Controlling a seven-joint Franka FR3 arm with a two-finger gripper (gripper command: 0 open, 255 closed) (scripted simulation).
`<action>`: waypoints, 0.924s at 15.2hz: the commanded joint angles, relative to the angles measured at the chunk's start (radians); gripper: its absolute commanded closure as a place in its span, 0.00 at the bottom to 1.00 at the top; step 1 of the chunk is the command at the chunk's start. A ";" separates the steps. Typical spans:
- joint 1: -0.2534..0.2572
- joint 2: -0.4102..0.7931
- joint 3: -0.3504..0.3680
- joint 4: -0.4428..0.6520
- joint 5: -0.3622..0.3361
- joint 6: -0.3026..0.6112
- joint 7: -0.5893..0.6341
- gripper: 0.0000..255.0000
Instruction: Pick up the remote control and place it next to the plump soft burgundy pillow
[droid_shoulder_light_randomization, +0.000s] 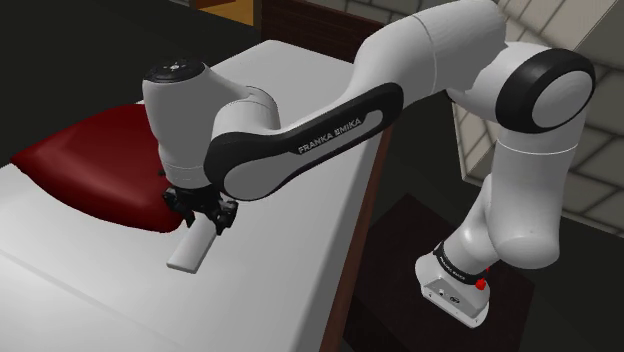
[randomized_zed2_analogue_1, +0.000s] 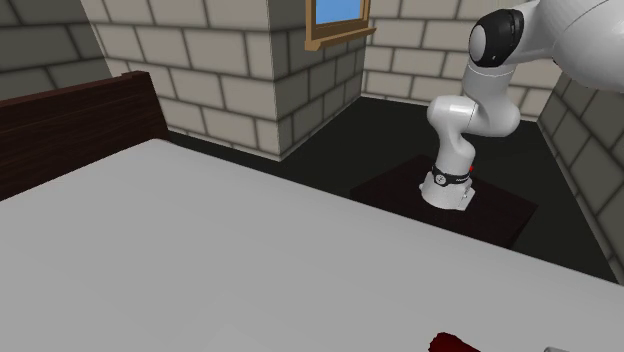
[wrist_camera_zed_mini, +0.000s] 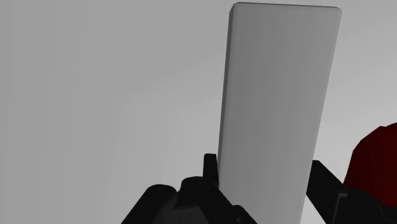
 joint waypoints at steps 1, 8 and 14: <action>0.000 0.009 -0.004 -0.017 -0.006 0.026 0.003 1.00; 0.003 0.026 -0.009 -0.033 -0.017 0.057 0.009 1.00; 0.003 0.027 -0.010 -0.033 -0.017 0.058 0.009 0.00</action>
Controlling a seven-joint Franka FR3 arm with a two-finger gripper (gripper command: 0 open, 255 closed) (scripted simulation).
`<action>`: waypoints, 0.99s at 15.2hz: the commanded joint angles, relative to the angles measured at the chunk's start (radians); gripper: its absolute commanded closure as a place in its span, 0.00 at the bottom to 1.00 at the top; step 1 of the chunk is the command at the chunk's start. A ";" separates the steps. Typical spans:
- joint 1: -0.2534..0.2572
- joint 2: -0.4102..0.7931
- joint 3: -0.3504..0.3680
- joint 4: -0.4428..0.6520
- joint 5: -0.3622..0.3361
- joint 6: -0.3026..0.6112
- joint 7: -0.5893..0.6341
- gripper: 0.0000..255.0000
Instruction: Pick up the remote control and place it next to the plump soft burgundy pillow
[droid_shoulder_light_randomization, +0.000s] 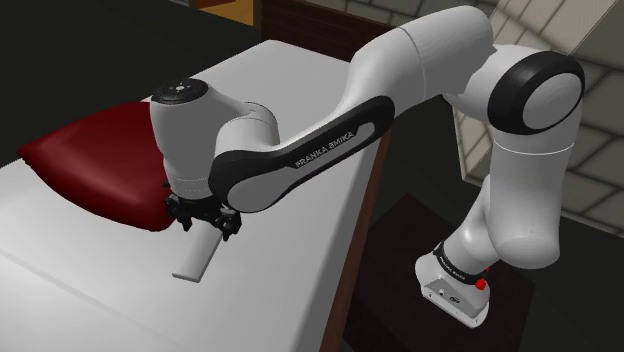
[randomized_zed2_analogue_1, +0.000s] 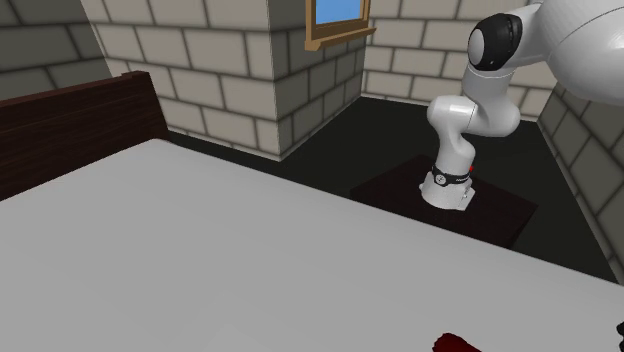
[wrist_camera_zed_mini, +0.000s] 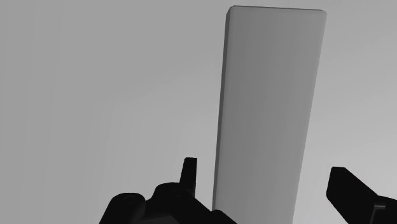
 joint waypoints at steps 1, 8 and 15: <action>-0.001 0.001 -0.001 0.000 0.000 0.000 0.000 0.00; -0.010 -0.053 0.017 0.053 0.032 -0.101 -0.019 0.00; -0.010 -0.053 0.017 0.053 0.032 -0.101 -0.019 0.00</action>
